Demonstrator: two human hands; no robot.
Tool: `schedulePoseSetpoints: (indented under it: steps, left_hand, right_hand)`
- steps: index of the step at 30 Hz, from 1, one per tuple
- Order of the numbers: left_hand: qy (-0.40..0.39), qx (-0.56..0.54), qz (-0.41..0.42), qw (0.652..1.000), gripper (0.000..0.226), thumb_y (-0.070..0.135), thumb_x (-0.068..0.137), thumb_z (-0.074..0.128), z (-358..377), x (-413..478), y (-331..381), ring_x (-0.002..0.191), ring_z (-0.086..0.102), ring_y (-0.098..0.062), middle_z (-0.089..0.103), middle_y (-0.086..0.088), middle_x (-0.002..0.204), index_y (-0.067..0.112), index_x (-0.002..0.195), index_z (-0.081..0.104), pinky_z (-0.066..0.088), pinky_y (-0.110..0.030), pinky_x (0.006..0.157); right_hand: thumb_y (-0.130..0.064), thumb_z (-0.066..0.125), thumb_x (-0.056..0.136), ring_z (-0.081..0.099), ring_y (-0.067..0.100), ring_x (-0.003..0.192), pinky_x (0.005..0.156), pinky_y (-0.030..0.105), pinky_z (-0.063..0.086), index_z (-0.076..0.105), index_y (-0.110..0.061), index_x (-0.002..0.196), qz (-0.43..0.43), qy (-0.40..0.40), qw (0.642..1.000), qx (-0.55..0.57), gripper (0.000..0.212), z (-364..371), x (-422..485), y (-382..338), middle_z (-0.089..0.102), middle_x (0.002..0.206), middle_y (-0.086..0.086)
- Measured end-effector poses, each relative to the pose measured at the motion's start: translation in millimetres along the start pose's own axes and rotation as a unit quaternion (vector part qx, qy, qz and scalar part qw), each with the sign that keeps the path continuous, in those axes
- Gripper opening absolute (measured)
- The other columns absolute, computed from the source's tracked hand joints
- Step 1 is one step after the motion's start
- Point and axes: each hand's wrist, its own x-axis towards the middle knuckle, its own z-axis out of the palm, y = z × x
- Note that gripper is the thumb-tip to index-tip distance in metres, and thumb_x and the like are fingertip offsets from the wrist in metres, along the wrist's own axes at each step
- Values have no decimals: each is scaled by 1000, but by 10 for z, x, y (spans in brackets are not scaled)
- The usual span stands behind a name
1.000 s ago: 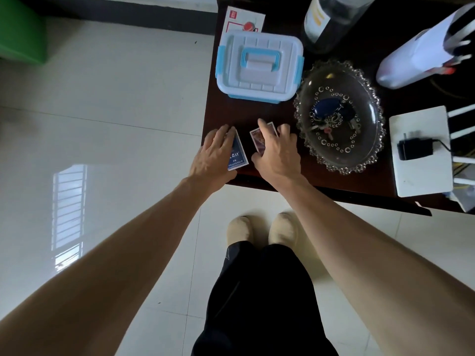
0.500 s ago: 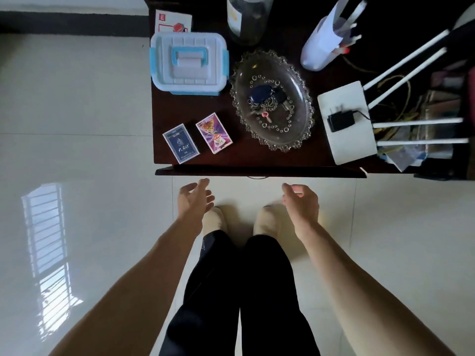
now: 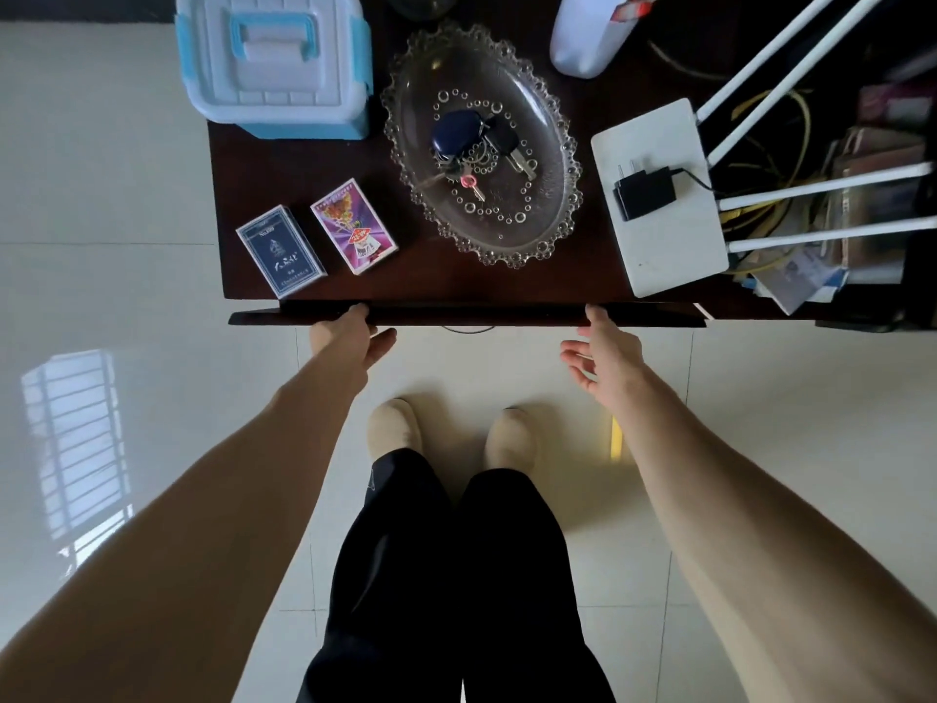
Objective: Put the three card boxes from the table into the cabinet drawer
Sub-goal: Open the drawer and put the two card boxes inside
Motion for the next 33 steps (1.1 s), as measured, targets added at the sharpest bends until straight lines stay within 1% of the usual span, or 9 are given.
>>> schedulePoseSetpoints:
  steps: [2, 6, 12, 17, 22, 24, 28, 31, 33]
  left_hand:
    - [11, -7, 0, 1000, 9, 13, 90, 59, 24, 12, 18, 57, 74, -25, 70, -16, 100, 7, 97, 59, 63, -41, 73]
    - [5, -19, -3, 1000, 20, 9, 91, 56, 58, -24, 52, 58, 75, -29, 74, -17, 88, 3, 110, 57, 64, -42, 67]
    - [2, -3, -10, 1000, 10, 2, 89, 57, 19, -66, 129, 63, 75, -34, 72, -20, 92, 6, 98, 55, 63, -39, 60]
    - [-6, 2, -16, 1000, 20, 0, 89, 55, -20, -90, 102, 60, 74, -35, 71, -22, 92, 2, 109, 53, 63, -39, 56]
    - [-11, -7, -27, 1000, 7, -1, 90, 54, -117, -173, -17, 64, 74, -33, 69, -21, 83, 2, 96, 53, 62, -37, 51]
    - [-16, -14, -39, 999, 3, -1, 91, 53, -165, -225, -87, 74, 73, -35, 68, -21, 81, 1, 89, 53, 63, -38, 55]
    - [-9, -23, -67, 997, 16, 2, 94, 52, -263, -317, -272, 91, 70, -35, 65, -21, 82, 1, 79, 51, 60, -38, 80]
    - [-1, -27, -89, 996, 21, 3, 96, 51, -333, -375, -417, 74, 67, -31, 62, -20, 80, 1, 76, 50, 59, -38, 79]
    - [8, -24, -91, 995, 21, 3, 96, 52, -397, -395, -518, 69, 64, -29, 61, -20, 80, 0, 76, 50, 57, -41, 85]
  right_hand:
    - [-45, 59, 94, 64, 21, 75, 62, 27, 51, 66, -5, 113, 5, 3, 1000, -9, 45, 15, 44, -44, 74, 97, 14]
    - [-41, 55, 96, 61, 22, 79, 61, 26, 52, 67, -3, 112, 22, -6, 1000, -18, 43, 34, 72, -90, 74, 94, 13]
    - [-38, 53, 96, 66, 23, 80, 62, 27, 53, 68, -2, 110, 30, -8, 999, -14, 42, 42, 77, -95, 75, 93, 12]
    - [-39, 52, 97, 65, 22, 80, 63, 27, 55, 67, -2, 112, 27, 0, 1000, -5, 43, 46, 66, -35, 75, 93, 12]
    - [-41, 52, 97, 63, 22, 79, 65, 26, 55, 67, -1, 113, 30, 6, 1000, 2, 45, 6, 49, 153, 74, 90, 12]
    - [-41, 53, 97, 62, 21, 79, 64, 26, 55, 66, -2, 112, 33, 12, 999, 10, 44, -22, 36, 250, 74, 89, 13]
    - [-43, 56, 98, 71, 18, 80, 63, 28, 55, 66, -4, 112, 47, 20, 999, 13, 42, -100, 8, 502, 75, 95, 12]
    - [-43, 57, 98, 72, 20, 82, 63, 30, 55, 66, -4, 114, 56, 25, 998, 18, 43, -154, 9, 675, 76, 97, 12]
    - [-42, 58, 98, 72, 21, 83, 64, 31, 55, 66, -3, 114, 65, 29, 997, 18, 43, -189, 9, 792, 76, 95, 12]
